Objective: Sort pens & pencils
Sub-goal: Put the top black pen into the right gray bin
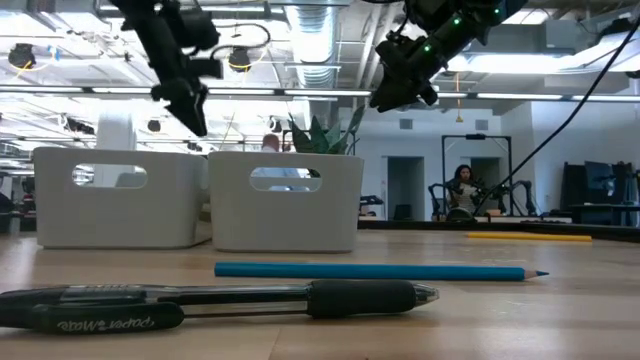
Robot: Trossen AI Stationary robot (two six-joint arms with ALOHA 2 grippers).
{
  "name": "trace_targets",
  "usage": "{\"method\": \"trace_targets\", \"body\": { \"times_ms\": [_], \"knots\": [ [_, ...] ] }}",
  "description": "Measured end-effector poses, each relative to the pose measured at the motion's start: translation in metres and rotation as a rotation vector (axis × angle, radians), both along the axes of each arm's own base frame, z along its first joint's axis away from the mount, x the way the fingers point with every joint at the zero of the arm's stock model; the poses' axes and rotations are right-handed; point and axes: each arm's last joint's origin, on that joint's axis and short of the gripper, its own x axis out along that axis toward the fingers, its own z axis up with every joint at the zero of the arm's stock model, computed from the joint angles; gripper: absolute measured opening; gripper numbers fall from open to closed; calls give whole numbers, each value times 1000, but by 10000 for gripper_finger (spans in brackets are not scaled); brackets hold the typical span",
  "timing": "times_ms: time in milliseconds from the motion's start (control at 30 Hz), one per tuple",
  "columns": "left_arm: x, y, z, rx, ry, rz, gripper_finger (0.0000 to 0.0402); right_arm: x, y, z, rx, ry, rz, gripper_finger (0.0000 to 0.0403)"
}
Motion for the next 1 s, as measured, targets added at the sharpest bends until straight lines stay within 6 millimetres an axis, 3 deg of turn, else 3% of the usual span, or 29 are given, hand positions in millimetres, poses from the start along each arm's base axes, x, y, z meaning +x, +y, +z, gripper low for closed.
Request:
{"method": "trace_targets", "body": {
  "times_ms": [200,667,1000],
  "knots": [
    [4,15,-8,81,66,86,151,-1,1,-2,12,19,0,167],
    [6,17,-6,153,112,65,155,12,-7,-23,65,55,-21,168],
    [3,14,-8,153,178,67,269,11,-10,-27,77,72,-29,166]
  ]
}}
